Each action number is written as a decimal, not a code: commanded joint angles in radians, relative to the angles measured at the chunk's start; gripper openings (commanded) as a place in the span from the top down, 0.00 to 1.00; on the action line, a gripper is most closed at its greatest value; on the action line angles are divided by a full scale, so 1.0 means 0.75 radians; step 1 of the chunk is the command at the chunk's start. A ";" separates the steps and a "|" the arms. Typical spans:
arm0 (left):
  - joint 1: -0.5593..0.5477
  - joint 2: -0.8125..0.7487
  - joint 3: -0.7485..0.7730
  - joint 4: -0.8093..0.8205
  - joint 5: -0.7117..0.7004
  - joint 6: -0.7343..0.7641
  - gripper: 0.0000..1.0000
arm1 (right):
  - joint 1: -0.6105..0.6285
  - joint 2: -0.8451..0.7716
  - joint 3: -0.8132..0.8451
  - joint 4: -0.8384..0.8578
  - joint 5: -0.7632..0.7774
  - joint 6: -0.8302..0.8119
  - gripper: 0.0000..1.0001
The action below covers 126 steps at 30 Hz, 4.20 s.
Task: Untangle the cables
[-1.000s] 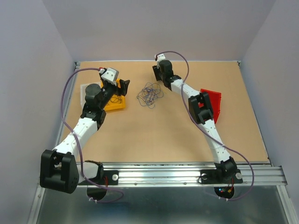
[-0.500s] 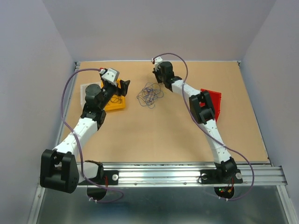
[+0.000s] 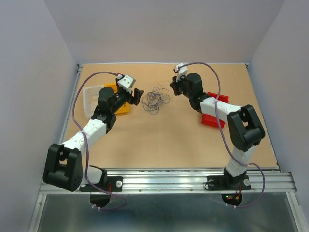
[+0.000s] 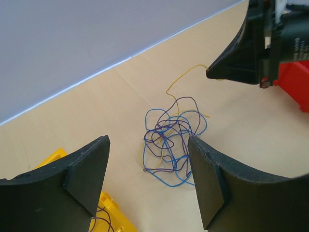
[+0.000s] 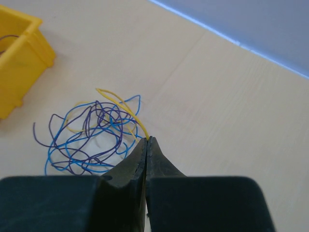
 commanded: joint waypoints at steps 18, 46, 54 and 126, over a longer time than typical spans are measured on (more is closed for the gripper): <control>-0.118 0.267 0.035 0.423 0.280 0.105 0.24 | 0.079 -0.509 -0.415 0.366 -0.236 0.166 1.00; -0.141 0.360 0.067 0.531 0.573 0.148 0.94 | 0.198 -0.683 -0.524 0.364 -0.294 0.160 0.99; -0.139 0.172 0.135 0.315 0.524 0.066 1.00 | 0.196 -0.692 -0.573 0.372 -0.226 0.109 0.78; 0.441 -0.620 0.235 -0.005 -0.454 0.459 1.00 | 0.196 -0.381 -0.536 0.724 -0.361 0.291 0.31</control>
